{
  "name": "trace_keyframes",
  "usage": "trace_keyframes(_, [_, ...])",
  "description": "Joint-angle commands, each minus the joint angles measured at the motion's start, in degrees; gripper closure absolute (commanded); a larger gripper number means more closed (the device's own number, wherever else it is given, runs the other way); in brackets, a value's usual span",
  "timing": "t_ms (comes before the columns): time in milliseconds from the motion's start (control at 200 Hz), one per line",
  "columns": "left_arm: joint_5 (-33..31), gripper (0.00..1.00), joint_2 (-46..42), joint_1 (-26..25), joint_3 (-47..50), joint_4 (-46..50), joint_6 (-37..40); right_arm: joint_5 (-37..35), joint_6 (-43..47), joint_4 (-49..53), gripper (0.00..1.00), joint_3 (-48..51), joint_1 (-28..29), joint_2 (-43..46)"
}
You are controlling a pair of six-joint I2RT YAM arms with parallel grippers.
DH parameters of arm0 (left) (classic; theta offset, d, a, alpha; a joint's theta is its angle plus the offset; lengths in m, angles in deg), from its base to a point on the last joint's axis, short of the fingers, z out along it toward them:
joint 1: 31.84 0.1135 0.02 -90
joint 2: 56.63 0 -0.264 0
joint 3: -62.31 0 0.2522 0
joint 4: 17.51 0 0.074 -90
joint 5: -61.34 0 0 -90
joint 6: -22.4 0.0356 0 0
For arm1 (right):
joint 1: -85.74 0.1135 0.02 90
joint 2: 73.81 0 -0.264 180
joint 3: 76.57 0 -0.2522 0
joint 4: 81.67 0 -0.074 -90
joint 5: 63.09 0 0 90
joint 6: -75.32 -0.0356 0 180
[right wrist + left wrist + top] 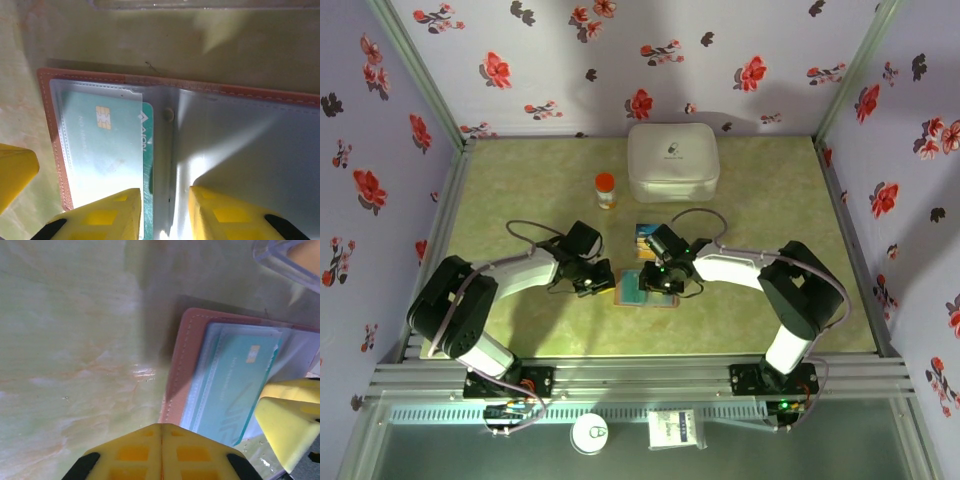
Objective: Take the credit cards out of the card holder
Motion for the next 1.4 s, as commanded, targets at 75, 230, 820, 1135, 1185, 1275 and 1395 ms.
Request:
trace_keyframes(75, [1.05, 0.94, 0.17, -0.91, 1.01, -1.16, -0.96, -2.73, 2.94, 4.68, 0.69, -2.25, 0.31, -0.22])
trace_keyframes(230, [0.5, 0.95, -1.25, -0.93, 0.05, -0.36, -1.19, -2.03, 2.75, 3.79, 0.68, -2.53, 0.23, 0.64])
trace_keyframes(820, [1.11, 0.98, 3.34, -4.02, -5.66, -0.19, -0.76, 2.88, -3.4, -9.97, 0.69, 2.53, -0.33, 2.46])
trace_keyframes(1135, [0.19, 1.0, 5.49, -4.03, -5.55, 0.58, 0.19, 3.28, -4.24, -12.37, 0.69, 4.23, -1.02, 2.46])
trace_keyframes(1185, [-0.05, 1.0, 5.73, -4.03, -5.58, 0.79, 0.38, 3.2, -4.24, -12.33, 0.69, 4.32, -1.0, 2.46])
trace_keyframes(1275, [-0.53, 1.0, 6.08, -4.03, -5.47, 1.04, 0.43, 2.99, -4.35, -12.32, 0.69, 4.58, -1.13, 2.66])
trace_keyframes(1395, [-0.85, 1.0, 6.3, -4.03, -5.47, 1.19, 0.37, 3.12, -4.41, -12.37, 0.69, 4.83, -1.22, 2.62])
